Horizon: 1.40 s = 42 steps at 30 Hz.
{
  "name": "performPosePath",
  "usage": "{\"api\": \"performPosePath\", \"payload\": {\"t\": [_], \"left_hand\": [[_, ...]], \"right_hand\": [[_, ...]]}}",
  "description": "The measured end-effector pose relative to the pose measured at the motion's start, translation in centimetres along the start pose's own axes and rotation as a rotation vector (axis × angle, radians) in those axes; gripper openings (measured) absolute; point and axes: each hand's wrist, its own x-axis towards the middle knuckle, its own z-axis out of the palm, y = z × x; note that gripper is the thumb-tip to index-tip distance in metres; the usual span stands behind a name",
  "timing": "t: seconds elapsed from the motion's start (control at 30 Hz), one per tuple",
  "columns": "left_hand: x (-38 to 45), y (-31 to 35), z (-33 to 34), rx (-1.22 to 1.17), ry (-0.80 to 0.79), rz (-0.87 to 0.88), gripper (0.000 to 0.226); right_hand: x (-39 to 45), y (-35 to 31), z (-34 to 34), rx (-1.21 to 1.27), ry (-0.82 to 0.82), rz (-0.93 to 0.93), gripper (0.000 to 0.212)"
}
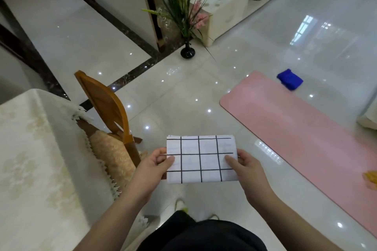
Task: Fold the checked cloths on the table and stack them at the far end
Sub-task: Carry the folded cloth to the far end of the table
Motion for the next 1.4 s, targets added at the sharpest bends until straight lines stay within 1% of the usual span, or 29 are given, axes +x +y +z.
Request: {"api": "performPosePath", "payload": {"t": [0.17,0.3,0.43,0.57,0.63,0.77,0.9,0.97,1.03,1.13,1.27,1.4], "left_hand": [[4.3,1.9,-0.5,-0.051,0.07,-0.035,0.021],[8.7,3.7,-2.5,-0.064,0.105,-0.045,0.019],[12.6,6.5,-5.1,-0.094,0.155,0.004,0.024],[16.7,9.6,-7.3,-0.089,0.228,0.059,0.022],[18.3,11.1,-7.8,-0.074,0.234,0.067,0.021],[21.6,13.5,-8.5,-0.018,0.191,0.07,0.027],[25.9,15.7,-8.5,-0.054,0.234,0.032,0.029],[28.3,17.1,-8.3,-0.088,0.265,0.019,0.029],[30.5,18.5,-8.1,-0.107,0.313,0.002,0.029],[33.3,21.3,-7.9,-0.191,0.398,-0.003,0.026],[35.9,24.0,-8.5,-0.264,0.505,-0.007,0.025],[37.1,25.1,-9.7,-0.321,0.603,-0.021,0.025]], "right_hand": [[5.6,-3.6,1.1,-0.055,-0.064,-0.02,0.016],[10.6,-7.1,3.4,-0.086,-0.119,-0.034,0.015],[14.7,-10.8,6.2,-0.132,-0.174,-0.034,0.016],[18.6,-13.8,8.7,-0.157,-0.202,-0.031,0.016],[20.4,-15.3,9.4,-0.158,-0.208,-0.034,0.016],[24.7,-18.1,10.1,-0.15,-0.23,-0.041,0.015],[30.4,-20.8,10.5,-0.171,-0.265,-0.052,0.013],[33.9,-22.1,11.0,-0.212,-0.286,-0.076,0.012],[37.4,-23.5,11.4,-0.303,-0.336,-0.113,0.012],[41.8,-26.1,12.5,-0.364,-0.418,-0.131,0.017],[46.1,-29.4,14.3,-0.445,-0.523,-0.171,0.021],[49.1,-31.8,17.2,-0.495,-0.607,-0.218,0.021]]}}
